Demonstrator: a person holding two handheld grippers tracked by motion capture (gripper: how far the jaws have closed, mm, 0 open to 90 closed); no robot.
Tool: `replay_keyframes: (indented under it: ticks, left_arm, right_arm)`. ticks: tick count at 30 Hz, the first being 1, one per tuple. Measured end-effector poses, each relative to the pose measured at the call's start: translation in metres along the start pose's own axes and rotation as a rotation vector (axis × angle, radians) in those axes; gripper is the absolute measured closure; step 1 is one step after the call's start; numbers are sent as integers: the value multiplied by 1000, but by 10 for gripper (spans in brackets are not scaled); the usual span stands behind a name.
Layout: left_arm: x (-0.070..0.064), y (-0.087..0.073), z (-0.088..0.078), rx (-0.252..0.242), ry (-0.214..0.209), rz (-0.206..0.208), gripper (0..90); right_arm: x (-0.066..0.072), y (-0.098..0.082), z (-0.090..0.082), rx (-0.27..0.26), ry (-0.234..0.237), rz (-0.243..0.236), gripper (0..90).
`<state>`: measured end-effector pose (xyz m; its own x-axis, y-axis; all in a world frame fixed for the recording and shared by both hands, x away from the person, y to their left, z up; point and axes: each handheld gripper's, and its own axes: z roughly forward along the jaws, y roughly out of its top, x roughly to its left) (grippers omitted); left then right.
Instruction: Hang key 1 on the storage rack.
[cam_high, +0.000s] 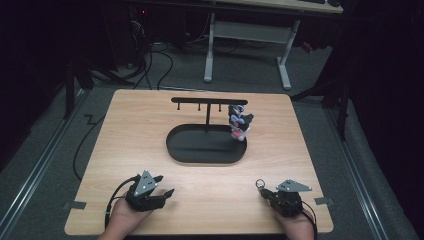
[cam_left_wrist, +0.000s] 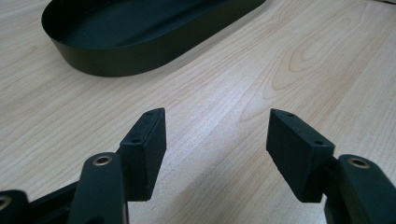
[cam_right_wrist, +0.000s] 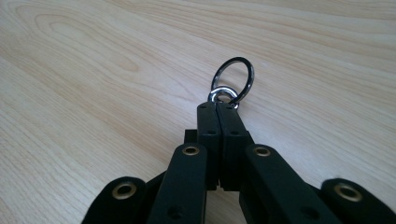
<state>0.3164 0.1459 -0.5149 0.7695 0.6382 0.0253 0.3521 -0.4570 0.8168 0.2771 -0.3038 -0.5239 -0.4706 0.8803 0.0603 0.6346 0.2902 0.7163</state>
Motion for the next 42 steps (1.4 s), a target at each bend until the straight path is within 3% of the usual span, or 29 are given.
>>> replay_keyframes:
  ticks: [8,22,28,35,42]
  left_arm:
    - [-1,1,0,-5,2,-7,387]
    - [0,7,4,-29,-15,-18,391]
    - [0,10,6,-34,-27,-14,402]
    - [3,11,7,-35,-36,-19,401]
    - [2,11,9,-27,-37,-6,401]
  right_arm:
    - [-5,1,-7,-38,17,44,858]
    - [-9,-4,-16,-35,-38,85,790]
    - [-15,-3,-17,16,-41,149,748]
    - [-17,6,-17,94,-60,135,711]
    - [-18,19,-16,225,-76,88,711]
